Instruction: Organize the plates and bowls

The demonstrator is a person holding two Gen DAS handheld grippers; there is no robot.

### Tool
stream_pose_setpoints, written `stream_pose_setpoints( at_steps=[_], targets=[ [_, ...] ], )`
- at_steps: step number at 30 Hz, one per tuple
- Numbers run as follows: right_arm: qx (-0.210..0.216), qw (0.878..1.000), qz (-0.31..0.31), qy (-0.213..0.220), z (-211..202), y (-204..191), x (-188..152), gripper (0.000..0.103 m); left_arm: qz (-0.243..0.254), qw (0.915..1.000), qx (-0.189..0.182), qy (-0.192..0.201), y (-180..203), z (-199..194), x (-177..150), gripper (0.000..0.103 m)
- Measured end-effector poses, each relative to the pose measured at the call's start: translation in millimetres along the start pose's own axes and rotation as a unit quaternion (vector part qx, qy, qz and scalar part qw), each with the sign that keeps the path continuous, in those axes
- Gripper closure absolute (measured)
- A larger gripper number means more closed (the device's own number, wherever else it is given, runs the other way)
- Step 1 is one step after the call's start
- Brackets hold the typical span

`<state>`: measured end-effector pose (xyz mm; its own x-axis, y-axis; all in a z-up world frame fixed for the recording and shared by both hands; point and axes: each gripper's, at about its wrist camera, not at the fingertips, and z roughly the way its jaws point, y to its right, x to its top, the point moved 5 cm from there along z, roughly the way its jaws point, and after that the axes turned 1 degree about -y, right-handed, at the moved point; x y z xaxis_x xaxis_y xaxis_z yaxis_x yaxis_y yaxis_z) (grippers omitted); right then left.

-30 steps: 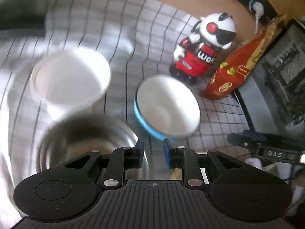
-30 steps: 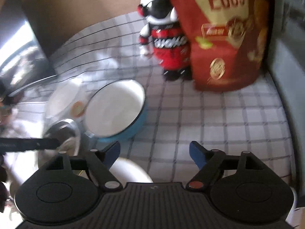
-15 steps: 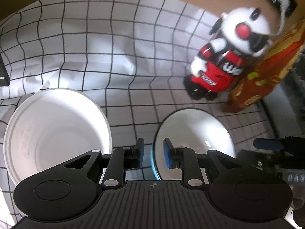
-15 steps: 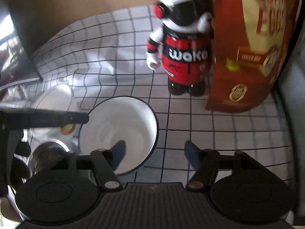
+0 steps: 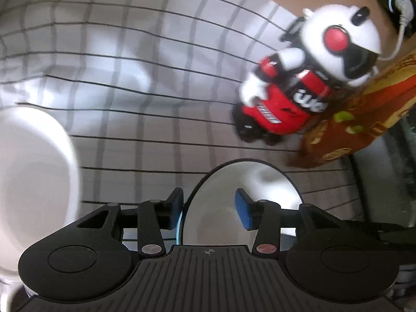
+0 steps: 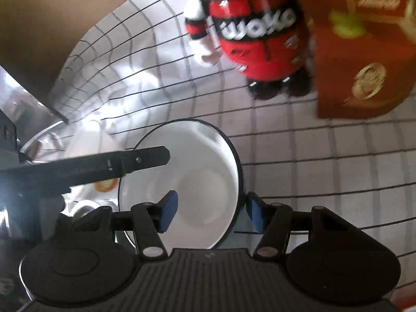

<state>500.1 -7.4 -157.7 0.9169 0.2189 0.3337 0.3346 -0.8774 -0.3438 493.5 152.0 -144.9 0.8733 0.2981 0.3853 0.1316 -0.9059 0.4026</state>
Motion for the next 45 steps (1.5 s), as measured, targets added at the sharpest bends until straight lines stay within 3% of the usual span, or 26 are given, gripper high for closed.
stream_pose_setpoints(
  at_steps=[3,7,10,12,18,23,31,35,37,41,45],
  targets=[
    [-0.011,1.0,0.017,0.004,-7,20,1,0.044,0.001,0.9996,-0.023,-0.018,8,10,-3,0.06],
    [-0.017,0.999,0.026,-0.008,1,34,1,0.043,0.016,0.9992,-0.012,-0.034,11,16,-7,0.065],
    [-0.012,0.999,0.045,-0.019,14,45,3,0.032,0.014,0.9989,-0.004,-0.044,6,23,-9,0.065],
    [-0.006,0.998,0.055,-0.026,19,48,2,0.031,0.005,0.9987,-0.001,-0.05,0,28,-9,0.065],
    [0.015,0.996,0.068,-0.046,28,56,-2,0.017,-0.041,0.9967,-0.024,-0.066,-20,35,-6,0.063],
    [0.054,0.995,0.069,-0.049,32,55,-2,0.0,-0.039,0.9961,-0.036,-0.07,-22,34,-7,0.065],
    [0.034,0.995,0.083,-0.045,35,52,-1,0.0,-0.046,0.9952,-0.045,-0.073,-25,35,-10,0.066],
    [0.032,0.996,0.033,-0.072,38,46,1,0.0,-0.044,0.9945,-0.051,-0.081,-22,37,-14,0.07],
    [0.035,0.996,0.041,-0.068,35,49,-1,0.005,-0.041,0.9937,-0.055,-0.088,-19,40,-18,0.077],
    [0.035,0.996,0.044,-0.067,26,51,-7,0.051,-0.058,0.9901,-0.063,-0.111,-18,47,-23,0.08],
    [0.033,0.997,0.03,-0.057,19,46,-9,0.061,-0.062,0.9899,-0.059,-0.113,-18,45,-26,0.081]
  ],
)
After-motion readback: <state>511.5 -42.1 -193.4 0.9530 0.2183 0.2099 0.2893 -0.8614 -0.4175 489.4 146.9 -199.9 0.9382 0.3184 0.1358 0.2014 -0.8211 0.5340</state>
